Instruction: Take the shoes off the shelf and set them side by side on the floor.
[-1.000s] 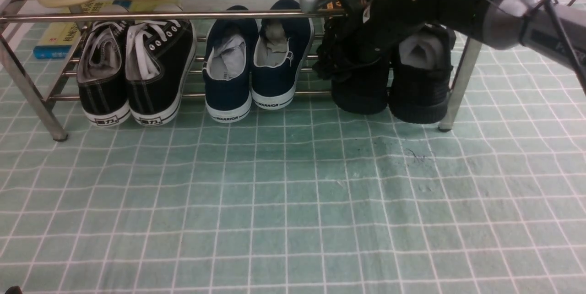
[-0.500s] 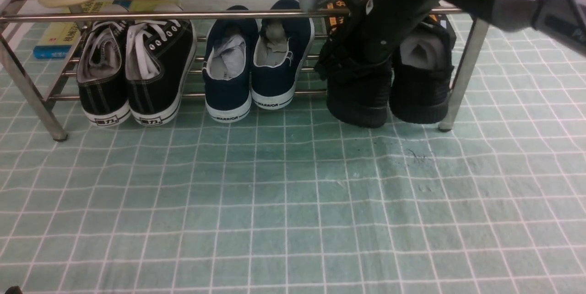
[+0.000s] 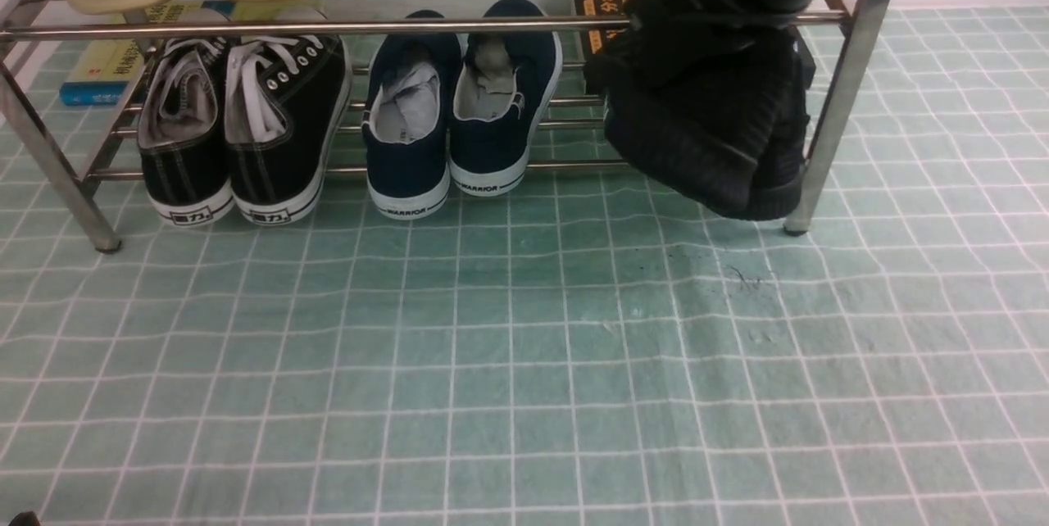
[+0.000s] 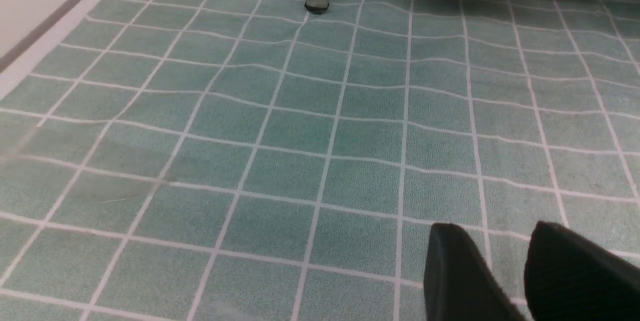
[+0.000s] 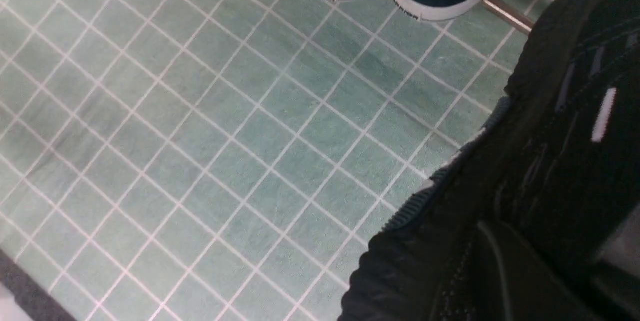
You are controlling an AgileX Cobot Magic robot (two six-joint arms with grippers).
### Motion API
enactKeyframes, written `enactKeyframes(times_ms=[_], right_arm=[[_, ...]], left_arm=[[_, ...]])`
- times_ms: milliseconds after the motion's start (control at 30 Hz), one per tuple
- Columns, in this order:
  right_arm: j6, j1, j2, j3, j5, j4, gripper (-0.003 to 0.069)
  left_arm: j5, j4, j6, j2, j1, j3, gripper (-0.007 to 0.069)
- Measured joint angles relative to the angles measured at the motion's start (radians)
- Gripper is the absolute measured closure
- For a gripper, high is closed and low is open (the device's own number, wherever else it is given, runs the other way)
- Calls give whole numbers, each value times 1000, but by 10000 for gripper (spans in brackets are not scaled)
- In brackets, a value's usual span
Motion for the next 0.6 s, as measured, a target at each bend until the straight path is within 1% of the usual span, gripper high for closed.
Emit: enactKeyframes(times_ms=[200, 233, 300, 333, 367, 467, 600], right_arm=[[2, 10, -150, 254, -3, 39, 650], [2, 12, -150, 263, -3, 39, 650], [2, 62, -186, 372, -3, 43, 649], [2, 66, -187, 378, -3, 43, 649], [2, 102, -192, 423, -3, 44, 649], [21, 162, -186, 484, -5, 42, 649], [49, 198, -167, 516, -61, 10, 649]], left_arm=[[0, 0, 0, 0, 0, 0, 385], [0, 0, 0, 0, 0, 0, 385], [0, 0, -1, 0, 0, 0, 385], [0, 0, -1, 0, 0, 0, 385], [0, 0, -1, 0, 0, 0, 385], [0, 0, -1, 0, 0, 0, 385], [0, 0, -1, -1, 0, 0, 385]])
